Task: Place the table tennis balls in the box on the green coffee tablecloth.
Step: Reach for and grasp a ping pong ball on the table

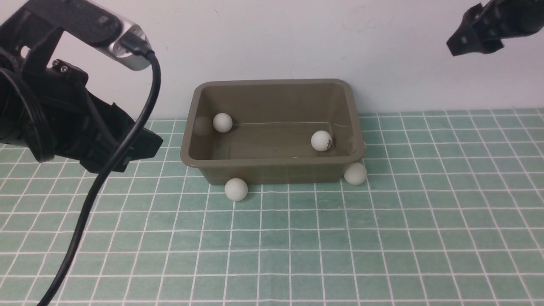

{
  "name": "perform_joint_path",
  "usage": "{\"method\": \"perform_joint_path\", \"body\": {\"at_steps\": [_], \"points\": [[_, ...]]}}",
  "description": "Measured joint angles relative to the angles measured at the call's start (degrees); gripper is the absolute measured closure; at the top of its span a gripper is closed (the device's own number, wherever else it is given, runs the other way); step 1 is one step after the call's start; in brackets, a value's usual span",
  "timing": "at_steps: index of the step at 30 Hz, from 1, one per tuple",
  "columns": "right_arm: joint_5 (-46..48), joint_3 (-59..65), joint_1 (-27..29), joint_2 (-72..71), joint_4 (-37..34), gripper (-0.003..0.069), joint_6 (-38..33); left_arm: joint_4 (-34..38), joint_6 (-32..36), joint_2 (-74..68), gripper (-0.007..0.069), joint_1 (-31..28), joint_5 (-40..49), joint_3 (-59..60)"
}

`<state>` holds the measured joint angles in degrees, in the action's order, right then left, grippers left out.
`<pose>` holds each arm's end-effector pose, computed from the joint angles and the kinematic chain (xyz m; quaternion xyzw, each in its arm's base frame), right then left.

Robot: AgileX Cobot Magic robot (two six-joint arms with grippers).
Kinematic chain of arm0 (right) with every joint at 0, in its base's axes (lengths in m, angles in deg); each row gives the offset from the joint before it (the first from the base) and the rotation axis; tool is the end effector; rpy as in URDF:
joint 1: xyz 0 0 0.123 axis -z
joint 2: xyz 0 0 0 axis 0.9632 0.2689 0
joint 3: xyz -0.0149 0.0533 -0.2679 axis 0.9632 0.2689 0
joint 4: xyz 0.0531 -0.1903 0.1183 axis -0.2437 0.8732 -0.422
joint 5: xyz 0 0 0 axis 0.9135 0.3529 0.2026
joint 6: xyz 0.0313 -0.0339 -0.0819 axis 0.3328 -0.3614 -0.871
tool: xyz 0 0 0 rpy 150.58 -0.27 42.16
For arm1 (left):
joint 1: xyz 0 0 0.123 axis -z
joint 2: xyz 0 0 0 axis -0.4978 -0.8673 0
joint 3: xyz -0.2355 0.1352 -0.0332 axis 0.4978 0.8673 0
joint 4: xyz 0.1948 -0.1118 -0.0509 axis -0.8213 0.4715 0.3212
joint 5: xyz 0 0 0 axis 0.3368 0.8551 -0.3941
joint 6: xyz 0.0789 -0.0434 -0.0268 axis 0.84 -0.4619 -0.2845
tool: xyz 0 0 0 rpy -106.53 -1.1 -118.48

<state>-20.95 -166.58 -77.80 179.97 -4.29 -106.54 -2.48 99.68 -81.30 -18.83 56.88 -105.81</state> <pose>0.3247 0.0450 0.3863 -0.3387 0.8824 0.0491 0.3229 0.2036 -0.0689 0.3682 0.2971 0.8703 -0.1166 0.3750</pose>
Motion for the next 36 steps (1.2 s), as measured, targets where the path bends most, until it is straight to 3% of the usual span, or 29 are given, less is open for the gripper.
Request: {"method": "perform_joint_path", "body": {"at_steps": [7, 16, 21, 23, 24, 25, 26, 28, 29, 33, 36], "points": [[4.4, 0.6, 0.0, -3.5, -15.1, 0.0267, -7.8, 0.0, 0.0, 0.0, 0.0219, 0.0, -0.3, 0.0], [3.6, 13.3, 0.0, -3.6, -20.4, 0.0267, -14.9, 0.0, 0.0, 0.0, 0.0219, 0.0, -0.3, 0.0], [-4.8, 24.8, 0.0, -3.4, -23.0, 0.0267, -23.0, 0.0, 0.0, 0.0, 0.0219, 0.0, -0.3, 0.0], [-14.4, 34.1, 0.0, -3.2, -29.3, 0.0267, -32.9, 0.0, 0.0, 0.0, 0.0219, 0.0, -0.3, 0.0], [-15.0, 34.7, 0.0, -3.2, -29.8, 0.0267, -33.6, 0.0, 0.0, 0.0, 0.0219, 0.0, -0.3, 0.0], [-20.7, 39.2, 0.0, -3.0, -34.0, 0.0267, -40.1, 0.1, 0.0, 0.0, 0.0219, 0.0, -0.3, 0.0], [-21.3, 39.7, 0.0, -2.9, -35.1, 0.0267, -41.9, 0.1, 0.0, 0.0, 0.0219, 0.0, -0.3, 0.0], [-29.0, 43.7, 0.0, -1.0, -43.3, 0.0267, -54.5, 0.1, 0.0, 0.0, 0.0219, 0.0, -0.3, 0.0], [-29.8, 43.8, 0.0, -0.8, -44.5, 0.0267, -55.3, 0.1, 0.0, 0.0, 0.0219, 0.0, -0.3, 0.0], [-34.6, 44.3, 0.0, 3.8, -56.8, 0.0267, -69.7, 0.1, 0.0, 0.0, 0.0219, 0.0, -0.3, 0.0], [-32.6, 44.4, 0.0, 6.5, -69.3, 0.0269, -72.7, 0.2, 0.0, 0.0, 0.0219, 0.0, -0.2, 0.0]]}}
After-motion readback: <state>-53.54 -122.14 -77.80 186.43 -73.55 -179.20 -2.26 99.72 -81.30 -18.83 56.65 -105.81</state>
